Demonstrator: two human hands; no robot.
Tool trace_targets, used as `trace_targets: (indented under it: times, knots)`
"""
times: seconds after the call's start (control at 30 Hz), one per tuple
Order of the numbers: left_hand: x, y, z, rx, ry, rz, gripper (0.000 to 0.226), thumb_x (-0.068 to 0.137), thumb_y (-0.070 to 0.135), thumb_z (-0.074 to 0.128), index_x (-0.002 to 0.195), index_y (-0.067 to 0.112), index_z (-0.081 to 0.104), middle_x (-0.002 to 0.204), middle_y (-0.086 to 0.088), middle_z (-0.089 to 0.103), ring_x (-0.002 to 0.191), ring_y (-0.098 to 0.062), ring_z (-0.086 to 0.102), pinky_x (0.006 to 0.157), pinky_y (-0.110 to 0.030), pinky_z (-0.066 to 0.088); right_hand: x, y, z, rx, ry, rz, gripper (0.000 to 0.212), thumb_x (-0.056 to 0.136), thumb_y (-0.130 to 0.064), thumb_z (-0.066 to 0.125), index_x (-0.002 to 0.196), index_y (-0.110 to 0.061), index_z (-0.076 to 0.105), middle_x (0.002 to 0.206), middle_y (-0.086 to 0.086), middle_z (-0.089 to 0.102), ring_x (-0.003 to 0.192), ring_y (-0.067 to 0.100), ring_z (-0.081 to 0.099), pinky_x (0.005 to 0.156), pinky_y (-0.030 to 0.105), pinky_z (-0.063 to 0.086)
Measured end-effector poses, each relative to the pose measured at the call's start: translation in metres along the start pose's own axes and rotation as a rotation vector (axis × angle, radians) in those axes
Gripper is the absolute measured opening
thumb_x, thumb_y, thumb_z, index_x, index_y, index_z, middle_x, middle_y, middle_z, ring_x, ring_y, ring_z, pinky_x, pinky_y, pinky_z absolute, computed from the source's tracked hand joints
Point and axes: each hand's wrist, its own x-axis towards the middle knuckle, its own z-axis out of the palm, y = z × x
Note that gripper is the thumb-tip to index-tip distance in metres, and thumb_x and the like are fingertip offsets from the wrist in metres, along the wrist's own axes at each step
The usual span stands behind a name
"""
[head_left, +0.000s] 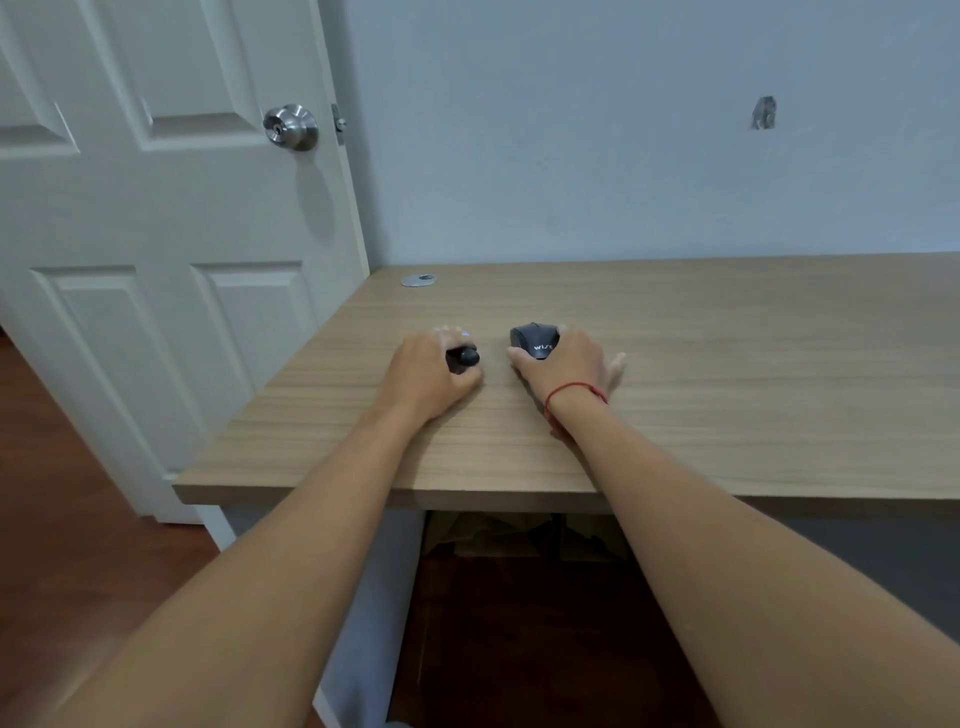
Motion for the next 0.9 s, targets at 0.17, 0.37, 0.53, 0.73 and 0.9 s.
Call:
trace_targets:
  times: [0.17,0.37,0.53,0.73,0.9]
  knots:
    - [0.007,0.000,0.001,-0.037,-0.082,-0.028,0.019,0.078,0.028,0.068,0.080,0.009,0.069,0.097,0.005,0.069,0.082,-0.022,0.063,0.080,-0.033,0.051,0.006,-0.003,0.004,-0.032,0.000,0.021,0.050,0.080,-0.059,0.059,0.111,-0.019,0.060,0.114,0.003,0.069,0.117,0.026,0.058,0.117,0.050,0.019]
    - [0.021,-0.003,0.008,-0.083,-0.095,-0.028,0.018,0.075,0.027,0.068,0.083,0.011,0.066,0.092,0.005,0.067,0.068,-0.015,0.055,0.071,-0.024,0.046,0.010,-0.003,0.005,-0.030,-0.003,0.032,0.057,0.077,-0.062,0.059,0.112,-0.018,0.058,0.117,0.006,0.068,0.120,0.027,0.057,0.118,0.052,0.017]
    - [0.007,0.002,0.001,-0.118,-0.068,-0.154,0.083,0.073,0.043,0.076,0.142,0.013,0.042,0.134,-0.009,0.060,0.128,-0.022,0.052,0.101,-0.028,0.043,-0.007,0.003,-0.008,-0.088,-0.055,-0.003,0.081,0.071,-0.073,0.055,0.122,-0.009,0.055,0.126,0.009,0.062,0.125,0.029,0.052,0.118,0.048,0.021]
    - [-0.021,0.020,-0.010,-0.054,-0.131,-0.350,0.078,0.081,0.048,0.064,0.142,0.007,0.035,0.149,-0.012,0.040,0.136,-0.027,0.040,0.106,-0.032,0.036,-0.033,0.015,-0.034,-0.323,-0.271,-0.164,0.081,0.085,-0.066,0.041,0.137,-0.005,0.045,0.145,0.013,0.047,0.136,0.029,0.041,0.116,0.043,0.027]
    - [-0.039,0.023,-0.010,0.221,-0.309,-0.323,0.084,0.090,0.065,0.032,0.151,0.008,0.023,0.162,-0.010,0.014,0.151,-0.021,0.009,0.124,-0.040,0.007,-0.052,0.023,-0.047,-0.400,-0.375,-0.268,0.069,0.095,-0.055,0.026,0.147,-0.010,0.032,0.160,0.008,0.024,0.148,0.024,0.021,0.121,0.050,0.012]
